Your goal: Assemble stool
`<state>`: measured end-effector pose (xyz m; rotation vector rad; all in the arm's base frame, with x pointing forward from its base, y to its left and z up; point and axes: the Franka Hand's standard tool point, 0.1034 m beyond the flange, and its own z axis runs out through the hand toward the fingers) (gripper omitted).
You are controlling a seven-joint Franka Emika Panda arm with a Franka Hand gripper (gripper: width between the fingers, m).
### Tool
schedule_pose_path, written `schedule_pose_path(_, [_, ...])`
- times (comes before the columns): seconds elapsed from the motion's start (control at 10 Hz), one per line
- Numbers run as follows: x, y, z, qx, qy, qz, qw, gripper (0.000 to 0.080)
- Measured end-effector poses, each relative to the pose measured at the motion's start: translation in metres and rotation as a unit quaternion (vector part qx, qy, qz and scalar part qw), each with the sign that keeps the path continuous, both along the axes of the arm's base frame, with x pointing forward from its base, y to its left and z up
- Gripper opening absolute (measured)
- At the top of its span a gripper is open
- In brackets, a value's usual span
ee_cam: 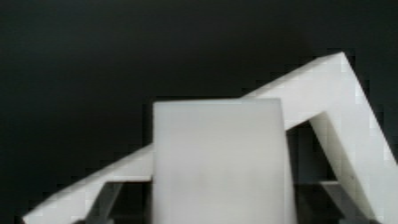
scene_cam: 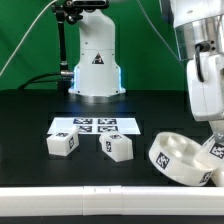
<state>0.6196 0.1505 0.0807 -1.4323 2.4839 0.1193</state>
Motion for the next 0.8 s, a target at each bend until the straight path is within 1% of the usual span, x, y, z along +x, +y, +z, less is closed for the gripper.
schedule_pose_path(0.2, [0.000, 0.000, 0.000, 0.012, 0.002, -0.025, 1.000, 0.0340])
schedule_pose_path(0.3, [-0.001, 0.000, 0.000, 0.015, 0.002, -0.028, 1.000, 0.0340])
schedule_pose_path(0.5, [-0.001, 0.000, 0.001, 0.009, 0.001, 0.008, 1.000, 0.0345])
schedule_pose_path(0.6, [0.001, -0.003, 0.009, 0.010, 0.001, 0.039, 0.999, 0.0554])
schedule_pose_path(0.7, [0.004, -0.006, 0.020, 0.009, -0.005, 0.069, 0.998, 0.0554])
schedule_pose_path(0.8, [0.007, -0.010, 0.033, 0.009, -0.020, 0.086, 0.996, 0.0630])
